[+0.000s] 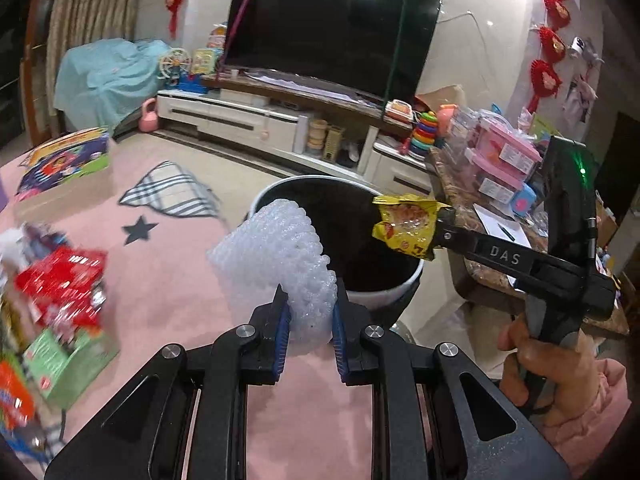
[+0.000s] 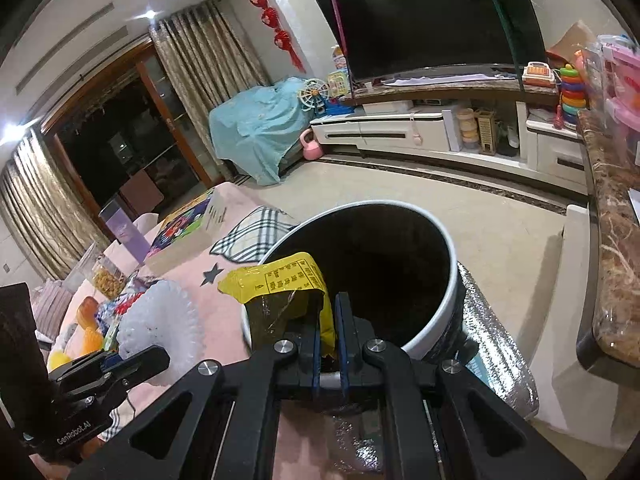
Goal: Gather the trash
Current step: 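Carry both items to the trash bin and open both tools to drop them, then move both tools back over the pile of snacks on the table, then grasp the orange cartoon snack bag with the left tool while the right tool grasps the red bag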
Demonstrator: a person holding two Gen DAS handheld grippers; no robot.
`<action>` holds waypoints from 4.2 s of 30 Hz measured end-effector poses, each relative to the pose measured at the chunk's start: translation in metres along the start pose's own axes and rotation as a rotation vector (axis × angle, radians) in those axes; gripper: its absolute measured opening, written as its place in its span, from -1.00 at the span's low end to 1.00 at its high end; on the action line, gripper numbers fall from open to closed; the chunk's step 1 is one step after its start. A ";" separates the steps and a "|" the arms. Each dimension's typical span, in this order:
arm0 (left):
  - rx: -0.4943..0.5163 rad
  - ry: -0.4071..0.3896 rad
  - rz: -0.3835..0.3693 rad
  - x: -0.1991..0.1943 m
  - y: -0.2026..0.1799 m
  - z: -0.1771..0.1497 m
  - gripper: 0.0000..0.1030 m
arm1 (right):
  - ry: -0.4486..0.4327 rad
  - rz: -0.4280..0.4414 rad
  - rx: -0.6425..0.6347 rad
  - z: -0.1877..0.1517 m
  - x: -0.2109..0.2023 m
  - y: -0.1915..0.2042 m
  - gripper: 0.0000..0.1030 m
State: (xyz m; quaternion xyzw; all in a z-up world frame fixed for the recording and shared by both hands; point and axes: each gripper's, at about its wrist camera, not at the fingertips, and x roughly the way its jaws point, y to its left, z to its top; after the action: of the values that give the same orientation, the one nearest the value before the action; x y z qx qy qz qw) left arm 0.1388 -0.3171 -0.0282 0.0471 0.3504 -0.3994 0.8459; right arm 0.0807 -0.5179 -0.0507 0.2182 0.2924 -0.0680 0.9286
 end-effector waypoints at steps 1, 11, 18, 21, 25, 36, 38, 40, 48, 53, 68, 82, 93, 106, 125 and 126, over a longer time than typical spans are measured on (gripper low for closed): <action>0.001 0.007 -0.007 0.004 -0.001 0.003 -0.67 | 0.005 0.000 0.003 0.003 0.002 -0.002 -0.87; -0.032 0.067 -0.053 0.057 -0.001 0.034 -0.67 | 0.035 -0.025 -0.007 0.024 0.022 -0.018 -0.80; -0.042 0.102 -0.056 0.076 -0.003 0.037 -0.10 | 0.053 -0.052 0.004 0.030 0.031 -0.029 -0.78; -0.044 0.102 -0.046 0.073 -0.002 0.033 0.00 | 0.040 -0.059 0.006 0.031 0.026 -0.031 -0.78; -0.069 0.084 -0.037 0.059 0.006 0.024 0.15 | -0.002 -0.079 -0.013 0.034 0.013 -0.027 -0.76; -0.116 0.019 -0.018 0.010 0.021 -0.004 0.25 | -0.111 -0.153 -0.054 0.037 -0.016 -0.016 -0.64; -0.133 0.010 -0.009 -0.003 0.028 -0.015 0.25 | -0.152 -0.157 -0.074 0.038 -0.025 -0.011 -0.64; -0.142 0.004 0.009 -0.018 0.035 -0.028 0.25 | -0.174 -0.167 -0.081 0.038 -0.032 -0.007 -0.64; -0.181 -0.007 0.078 -0.068 0.073 -0.081 0.33 | -0.178 -0.139 -0.134 0.021 -0.047 0.027 -0.47; -0.240 -0.020 0.138 -0.096 0.106 -0.102 0.33 | -0.111 -0.056 -0.168 -0.002 -0.045 0.068 -0.39; -0.368 -0.096 0.337 -0.180 0.176 -0.145 0.34 | 0.087 0.216 -0.151 -0.084 -0.004 0.176 -0.14; -0.415 -0.072 0.326 -0.157 0.185 -0.136 0.40 | 0.172 0.245 -0.171 -0.078 0.051 0.203 0.07; -0.464 -0.035 0.342 -0.129 0.206 -0.124 0.40 | 0.239 0.285 -0.149 -0.068 0.097 0.210 0.13; -0.430 -0.013 0.280 -0.104 0.202 -0.114 -0.73 | 0.235 0.351 -0.155 -0.055 0.122 0.223 -0.94; -0.423 -0.099 0.285 -0.146 0.183 -0.127 -0.83 | 0.184 0.369 -0.122 -0.059 0.096 0.212 0.32; -0.427 -0.099 0.284 -0.147 0.185 -0.127 -0.83 | 0.186 0.366 -0.135 -0.060 0.100 0.216 0.32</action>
State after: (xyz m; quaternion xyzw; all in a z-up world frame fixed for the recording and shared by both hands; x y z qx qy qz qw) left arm 0.1353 -0.0517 -0.0683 -0.1032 0.3749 -0.1954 0.9003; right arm 0.1865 -0.2973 -0.0727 0.2103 0.3362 0.1418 0.9070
